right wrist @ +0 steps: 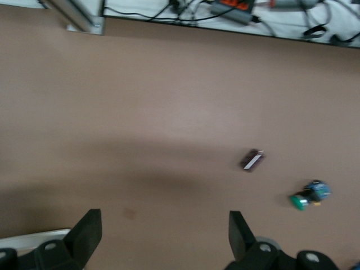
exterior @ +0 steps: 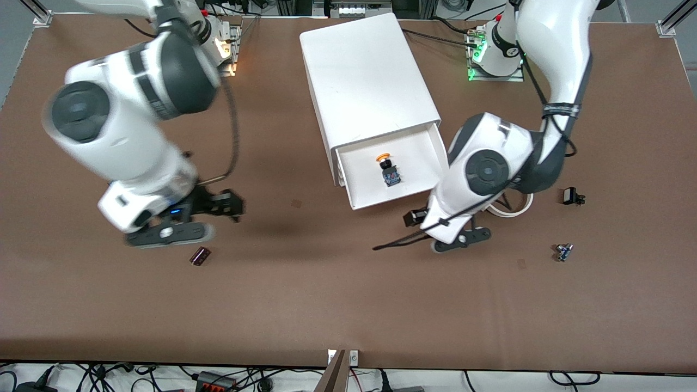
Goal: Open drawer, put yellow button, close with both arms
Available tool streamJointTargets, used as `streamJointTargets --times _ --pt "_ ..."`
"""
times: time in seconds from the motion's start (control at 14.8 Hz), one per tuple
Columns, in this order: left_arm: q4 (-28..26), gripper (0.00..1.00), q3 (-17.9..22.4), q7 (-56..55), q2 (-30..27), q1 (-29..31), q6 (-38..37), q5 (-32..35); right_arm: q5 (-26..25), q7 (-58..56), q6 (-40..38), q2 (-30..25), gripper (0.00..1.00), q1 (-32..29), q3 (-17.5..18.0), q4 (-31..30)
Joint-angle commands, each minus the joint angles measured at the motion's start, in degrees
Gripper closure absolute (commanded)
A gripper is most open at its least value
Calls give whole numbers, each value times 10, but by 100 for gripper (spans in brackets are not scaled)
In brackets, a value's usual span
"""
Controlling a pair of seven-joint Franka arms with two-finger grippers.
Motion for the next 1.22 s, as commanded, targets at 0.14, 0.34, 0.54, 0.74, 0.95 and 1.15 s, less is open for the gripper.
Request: streamJointTargets --times 0.14,0.34,0.54,0.74,0.95,1.15 --pt "-48 0 4 -86 -26 -63 -5 0 5 -20 -69 -18 0 -60 11 -12" --pt "-67 0 -34 -104 -37 -62 -26 -5 5 -30 -92 -19 0 -95 12 -18" --pt "-67 0 -62 -104 -42 -60 -62 -6 3 -68 -108 -27 0 -116 10 -18" --pt "-67 0 -91 -104 -44 -51 -100 -6 -4 -69 -111 -32 0 -128 10 -18" --pt "-67 0 -103 -99 -46 -47 -131 -21 -3 -69 -103 -64 0 -151 11 -61" --pt "-65 0 -103 -96 -46 -45 -139 -21 -1 -79 -72 -127 0 -181 14 -148"
